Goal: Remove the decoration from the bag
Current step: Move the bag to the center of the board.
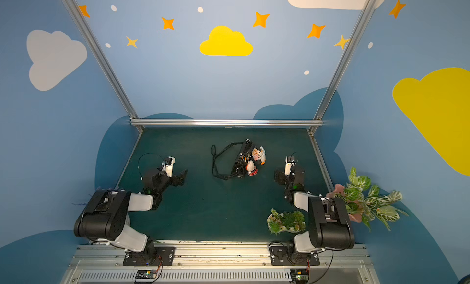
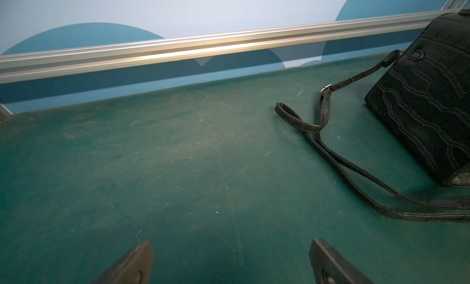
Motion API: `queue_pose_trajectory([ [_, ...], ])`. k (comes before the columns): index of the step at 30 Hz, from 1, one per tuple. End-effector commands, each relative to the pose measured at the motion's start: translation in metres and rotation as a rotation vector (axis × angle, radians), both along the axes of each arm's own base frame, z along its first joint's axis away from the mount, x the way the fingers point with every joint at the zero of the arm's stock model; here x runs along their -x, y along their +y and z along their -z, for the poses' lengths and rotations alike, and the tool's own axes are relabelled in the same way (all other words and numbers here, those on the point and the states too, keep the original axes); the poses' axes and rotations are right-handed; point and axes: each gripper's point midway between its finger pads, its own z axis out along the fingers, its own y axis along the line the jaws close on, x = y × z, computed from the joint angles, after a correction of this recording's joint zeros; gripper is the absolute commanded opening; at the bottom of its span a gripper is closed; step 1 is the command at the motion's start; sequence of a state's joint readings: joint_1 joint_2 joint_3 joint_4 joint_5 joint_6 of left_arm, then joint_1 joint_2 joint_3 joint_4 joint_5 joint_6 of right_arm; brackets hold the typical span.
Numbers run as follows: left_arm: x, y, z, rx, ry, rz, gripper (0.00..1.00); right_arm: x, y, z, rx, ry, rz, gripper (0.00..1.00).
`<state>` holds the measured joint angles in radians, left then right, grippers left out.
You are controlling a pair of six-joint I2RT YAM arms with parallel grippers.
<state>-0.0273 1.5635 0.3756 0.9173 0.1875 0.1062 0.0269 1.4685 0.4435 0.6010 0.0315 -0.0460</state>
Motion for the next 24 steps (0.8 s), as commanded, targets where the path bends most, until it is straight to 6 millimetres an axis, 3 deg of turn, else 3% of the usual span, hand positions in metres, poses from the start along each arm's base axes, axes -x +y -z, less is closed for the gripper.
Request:
queue_pose_trajectory([
  [1, 0.001, -0.002, 0.002, -0.009, -0.003, 0.008, 1.0, -0.006, 0.001, -0.009, -0.001, -0.03, -0.009, 0.98],
  [15, 0.0, 0.001, 0.002, -0.003, 0.0, -0.009, 1.0, -0.005, 0.002, -0.009, -0.002, -0.03, -0.012, 0.98],
  [18, 0.005, 0.001, -0.01, -0.003, -0.027, -0.007, 1.0, -0.004, -0.004, -0.021, 0.002, -0.039, 0.025, 0.98],
  [20, 0.013, 0.002, -0.029, -0.005, -0.067, -0.009, 1.0, 0.003, -0.008, -0.032, -0.005, -0.046, 0.054, 0.98],
  [24, 0.026, 0.004, -0.063, -0.002, -0.117, -0.058, 1.0, 0.026, -0.015, -0.068, -0.049, -0.111, 0.125, 0.98],
])
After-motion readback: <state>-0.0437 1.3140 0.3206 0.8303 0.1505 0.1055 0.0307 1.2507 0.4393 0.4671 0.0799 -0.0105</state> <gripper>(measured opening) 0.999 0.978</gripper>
